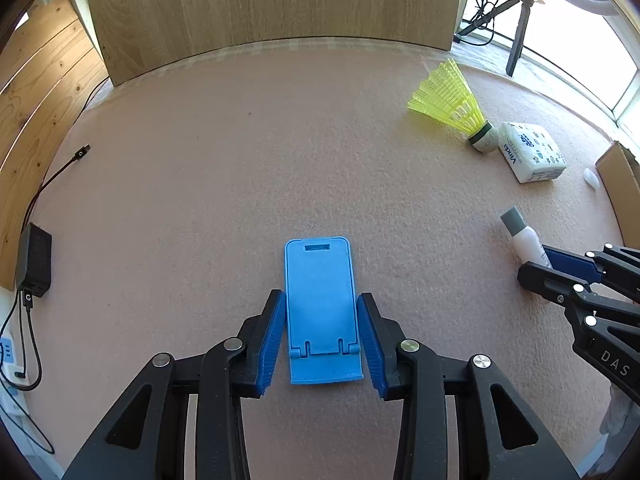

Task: Organize objects
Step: 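Close the left tool on the blue phone stand while the right tool holds the bottle, then carry the phone stand and lotion bottle over the box with both tools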

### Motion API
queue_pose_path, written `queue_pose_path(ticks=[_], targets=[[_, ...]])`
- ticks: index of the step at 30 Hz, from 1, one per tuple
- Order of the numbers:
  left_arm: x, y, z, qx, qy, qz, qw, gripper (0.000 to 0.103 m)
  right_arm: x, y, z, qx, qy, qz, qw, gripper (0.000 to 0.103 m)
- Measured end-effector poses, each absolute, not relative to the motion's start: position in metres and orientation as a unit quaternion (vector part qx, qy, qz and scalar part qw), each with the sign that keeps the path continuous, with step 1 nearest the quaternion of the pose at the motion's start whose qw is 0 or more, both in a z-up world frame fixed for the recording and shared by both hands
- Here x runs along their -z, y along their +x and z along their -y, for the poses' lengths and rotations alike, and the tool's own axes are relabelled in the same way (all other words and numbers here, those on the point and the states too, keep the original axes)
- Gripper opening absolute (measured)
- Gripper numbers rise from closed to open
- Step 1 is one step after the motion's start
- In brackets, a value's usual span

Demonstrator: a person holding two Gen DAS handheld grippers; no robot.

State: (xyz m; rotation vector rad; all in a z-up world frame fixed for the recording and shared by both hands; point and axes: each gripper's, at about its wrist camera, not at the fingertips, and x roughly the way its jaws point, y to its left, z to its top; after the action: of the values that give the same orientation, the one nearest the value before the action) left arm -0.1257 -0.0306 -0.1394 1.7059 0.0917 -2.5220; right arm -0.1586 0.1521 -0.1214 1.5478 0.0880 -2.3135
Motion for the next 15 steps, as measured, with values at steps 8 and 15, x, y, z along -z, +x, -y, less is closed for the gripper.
queue_pose_path(ticks=[8, 15], targets=[[0.126, -0.118, 0.024, 0.831, 0.555, -0.025, 0.029, 0.04, 0.11, -0.154, -0.162, 0.823, 0.539, -0.002, 0.181, 0.019], [0.099, -0.114, -0.006, 0.844, 0.535, -0.016, -0.007, 0.04, 0.085, -0.141, -0.176, 0.839, 0.516, 0.008, 0.175, 0.019]])
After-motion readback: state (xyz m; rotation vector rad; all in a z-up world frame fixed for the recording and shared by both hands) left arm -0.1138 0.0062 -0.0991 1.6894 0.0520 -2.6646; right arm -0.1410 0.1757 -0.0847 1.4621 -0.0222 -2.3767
